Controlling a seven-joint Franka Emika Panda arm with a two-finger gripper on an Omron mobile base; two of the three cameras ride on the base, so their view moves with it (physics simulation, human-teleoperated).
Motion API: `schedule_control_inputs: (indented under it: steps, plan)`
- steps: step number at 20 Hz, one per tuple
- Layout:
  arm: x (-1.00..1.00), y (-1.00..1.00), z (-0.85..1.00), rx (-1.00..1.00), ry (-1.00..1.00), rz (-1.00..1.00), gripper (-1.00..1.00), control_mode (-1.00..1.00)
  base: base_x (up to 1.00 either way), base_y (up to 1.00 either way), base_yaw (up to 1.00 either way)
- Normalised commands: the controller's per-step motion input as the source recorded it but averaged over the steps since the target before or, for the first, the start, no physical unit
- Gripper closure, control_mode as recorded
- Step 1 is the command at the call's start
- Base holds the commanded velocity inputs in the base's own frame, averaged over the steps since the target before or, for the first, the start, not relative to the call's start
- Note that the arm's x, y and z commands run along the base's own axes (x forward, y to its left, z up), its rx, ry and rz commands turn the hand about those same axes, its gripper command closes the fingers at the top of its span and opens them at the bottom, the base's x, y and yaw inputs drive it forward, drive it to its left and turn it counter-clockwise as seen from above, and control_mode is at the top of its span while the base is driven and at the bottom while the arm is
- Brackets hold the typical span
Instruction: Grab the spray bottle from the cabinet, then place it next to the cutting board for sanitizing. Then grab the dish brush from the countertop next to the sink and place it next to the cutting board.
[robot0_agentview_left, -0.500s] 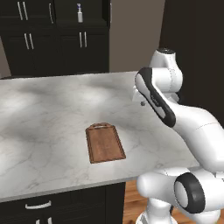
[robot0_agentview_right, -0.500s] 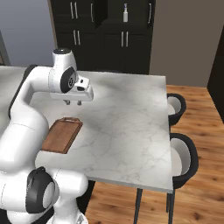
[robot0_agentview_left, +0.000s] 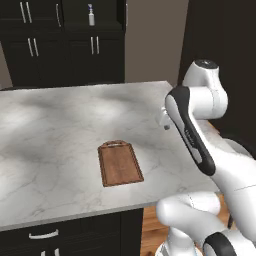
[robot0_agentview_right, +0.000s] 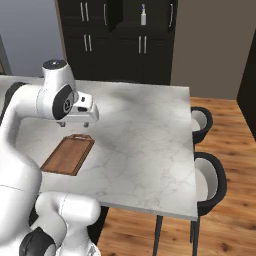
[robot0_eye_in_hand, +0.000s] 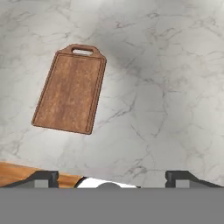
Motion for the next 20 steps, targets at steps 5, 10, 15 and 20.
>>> schedule_control_inputs:
  steps: [5,10,15,20]
  plan:
    - [-0.81,0.0,0.36,0.0,-0.28,0.0,-1.0,-1.0,0.0,0.0,0.0]
    - [-0.63,0.0,0.3,0.01,-0.24,-0.01,-1.0,-1.0,0.0,0.0,0.0]
    - [-0.4,0.0,0.23,0.07,-0.18,-0.02,-1.0,-1.0,0.0,0.0,0.0]
    - [-0.23,-0.05,0.06,0.01,-0.07,-0.01,-1.0,1.0,-0.43,-0.38,-0.05]
